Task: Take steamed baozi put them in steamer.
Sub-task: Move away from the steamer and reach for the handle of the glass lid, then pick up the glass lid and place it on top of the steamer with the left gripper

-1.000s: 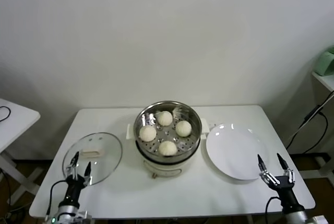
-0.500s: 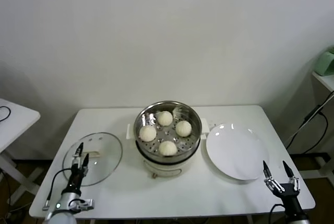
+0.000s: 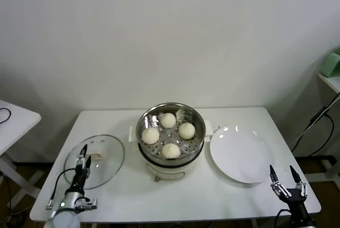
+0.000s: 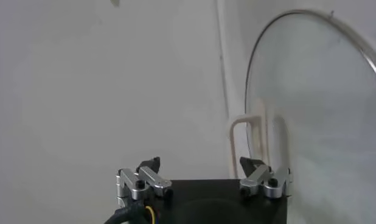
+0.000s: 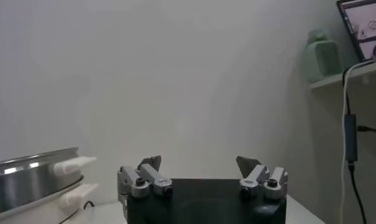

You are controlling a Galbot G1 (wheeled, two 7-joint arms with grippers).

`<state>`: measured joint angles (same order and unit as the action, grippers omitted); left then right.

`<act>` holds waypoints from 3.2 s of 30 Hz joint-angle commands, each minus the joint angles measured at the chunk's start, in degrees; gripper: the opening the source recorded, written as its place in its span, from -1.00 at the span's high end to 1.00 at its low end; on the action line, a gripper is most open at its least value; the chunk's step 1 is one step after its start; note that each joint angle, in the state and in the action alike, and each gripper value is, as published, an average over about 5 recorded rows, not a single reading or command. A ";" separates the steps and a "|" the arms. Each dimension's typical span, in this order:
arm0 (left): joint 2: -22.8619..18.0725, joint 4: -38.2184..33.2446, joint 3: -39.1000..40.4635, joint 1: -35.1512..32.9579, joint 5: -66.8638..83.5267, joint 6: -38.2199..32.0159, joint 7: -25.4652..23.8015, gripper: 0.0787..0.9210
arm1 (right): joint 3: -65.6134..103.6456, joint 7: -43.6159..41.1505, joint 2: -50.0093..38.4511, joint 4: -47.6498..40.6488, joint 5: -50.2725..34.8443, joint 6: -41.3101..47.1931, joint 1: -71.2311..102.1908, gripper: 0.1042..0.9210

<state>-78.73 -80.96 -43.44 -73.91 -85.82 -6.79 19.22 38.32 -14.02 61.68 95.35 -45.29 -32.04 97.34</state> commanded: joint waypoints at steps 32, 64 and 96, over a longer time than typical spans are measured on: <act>0.13 2.73 0.49 2.74 -0.08 -0.83 -0.31 0.72 | -0.22 0.59 2.09 -1.22 0.60 -0.58 -0.72 -0.76; 22.10 -37.71 8.43 -3.98 35.59 26.18 -23.81 0.87 | -0.71 0.64 0.86 -1.71 2.43 0.16 -0.81 -0.76; 7.51 -40.60 43.73 9.18 7.86 36.85 -35.05 0.87 | -1.88 1.05 1.50 -4.52 4.73 0.74 -2.35 -0.76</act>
<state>-63.46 -121.80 -10.03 -67.95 -67.11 28.37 -11.16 36.60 -12.96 63.19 91.42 -40.79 -31.29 95.23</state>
